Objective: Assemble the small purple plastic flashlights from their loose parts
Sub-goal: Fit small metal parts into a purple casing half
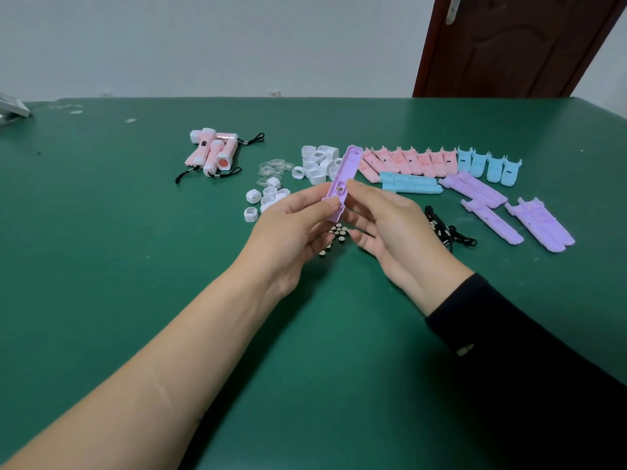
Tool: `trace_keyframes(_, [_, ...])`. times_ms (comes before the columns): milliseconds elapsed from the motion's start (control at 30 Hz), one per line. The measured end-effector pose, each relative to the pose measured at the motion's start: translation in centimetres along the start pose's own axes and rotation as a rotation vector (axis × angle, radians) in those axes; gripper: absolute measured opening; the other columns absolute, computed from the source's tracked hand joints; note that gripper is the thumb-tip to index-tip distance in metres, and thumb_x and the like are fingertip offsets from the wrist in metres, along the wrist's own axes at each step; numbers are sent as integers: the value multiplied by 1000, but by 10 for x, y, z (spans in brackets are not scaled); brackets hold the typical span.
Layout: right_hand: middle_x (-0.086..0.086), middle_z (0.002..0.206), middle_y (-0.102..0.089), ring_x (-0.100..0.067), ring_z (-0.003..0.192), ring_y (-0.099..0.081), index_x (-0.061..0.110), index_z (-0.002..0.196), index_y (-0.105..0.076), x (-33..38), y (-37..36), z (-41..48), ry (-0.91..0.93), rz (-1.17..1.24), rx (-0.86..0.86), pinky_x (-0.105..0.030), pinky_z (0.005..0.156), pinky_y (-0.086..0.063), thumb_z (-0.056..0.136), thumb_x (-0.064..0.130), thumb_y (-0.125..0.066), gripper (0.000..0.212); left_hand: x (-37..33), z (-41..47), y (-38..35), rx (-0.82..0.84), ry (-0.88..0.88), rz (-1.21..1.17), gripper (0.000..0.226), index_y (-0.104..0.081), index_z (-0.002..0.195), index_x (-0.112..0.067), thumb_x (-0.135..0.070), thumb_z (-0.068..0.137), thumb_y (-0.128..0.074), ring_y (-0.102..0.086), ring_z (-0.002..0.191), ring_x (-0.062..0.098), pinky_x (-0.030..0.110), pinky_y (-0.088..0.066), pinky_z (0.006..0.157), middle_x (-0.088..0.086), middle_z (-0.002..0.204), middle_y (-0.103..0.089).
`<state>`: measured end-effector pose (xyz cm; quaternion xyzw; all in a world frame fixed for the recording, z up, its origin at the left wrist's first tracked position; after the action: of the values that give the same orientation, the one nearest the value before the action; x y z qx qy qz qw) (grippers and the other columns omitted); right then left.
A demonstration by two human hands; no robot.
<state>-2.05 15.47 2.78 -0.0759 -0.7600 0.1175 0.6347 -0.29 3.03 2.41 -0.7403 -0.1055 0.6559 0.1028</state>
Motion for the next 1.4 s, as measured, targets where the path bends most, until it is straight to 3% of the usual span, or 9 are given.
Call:
trace_keyframes(400, [6, 78, -68, -7, 71, -57, 13, 100, -74, -2, 1, 3, 52, -71, -60, -17, 60, -48, 84, 26, -71, 21, -2, -4, -3, -34, -81, 135, 20, -73, 107, -20, -12, 90, -66, -63, 73, 2, 14, -49, 65, -7, 81, -72])
trace_keyframes(767, [10, 70, -67, -3, 63, -57, 19, 83, -74, -7, 1, 3, 97, -70, -100, -18, 58, -48, 83, 25, -71, 7, 0, -5, -4, -42, -112, 166, 18, -73, 104, -21, -13, 90, -67, -62, 74, 2, 19, -48, 72, -9, 78, -72])
trace_keyframes(1033, [8, 73, -70, -7, 68, -58, 21, 75, -74, -3, -1, 2, 94, -73, -107, -21, 61, -48, 86, 25, -65, 15, 0, -4, -4, -40, -74, 101, 20, -73, 107, -19, -11, 91, -64, -61, 76, 7, 19, -49, 69, -8, 79, -72])
trace_keyframes(1233, [9, 79, -69, -4, 69, -58, 19, 95, -74, -1, -1, 2, 70, -87, -95, -18, 58, -48, 85, 23, -65, 15, 0, -3, -3, -35, -73, 64, 21, -71, 108, -19, -9, 91, -64, -63, 74, 5, 16, -51, 66, -8, 82, -73])
trace_keyframes(1400, [7, 82, -70, -6, 73, -60, 18, 100, -73, 0, 0, 5, 68, -119, -80, -19, 60, -49, 86, 22, -65, 17, 1, -2, -3, -38, -75, 63, 21, -71, 108, -18, -8, 91, -65, -64, 71, 3, 16, -51, 65, -9, 80, -73])
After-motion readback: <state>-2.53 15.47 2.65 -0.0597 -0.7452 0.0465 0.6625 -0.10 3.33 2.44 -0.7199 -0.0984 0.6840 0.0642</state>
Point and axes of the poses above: each hand's wrist, its own z-axis towards the middle knuckle, its own y-axis out of the back of the hand, x = y × z, the point moved 2 cm from there along z, towards the middle knuckle
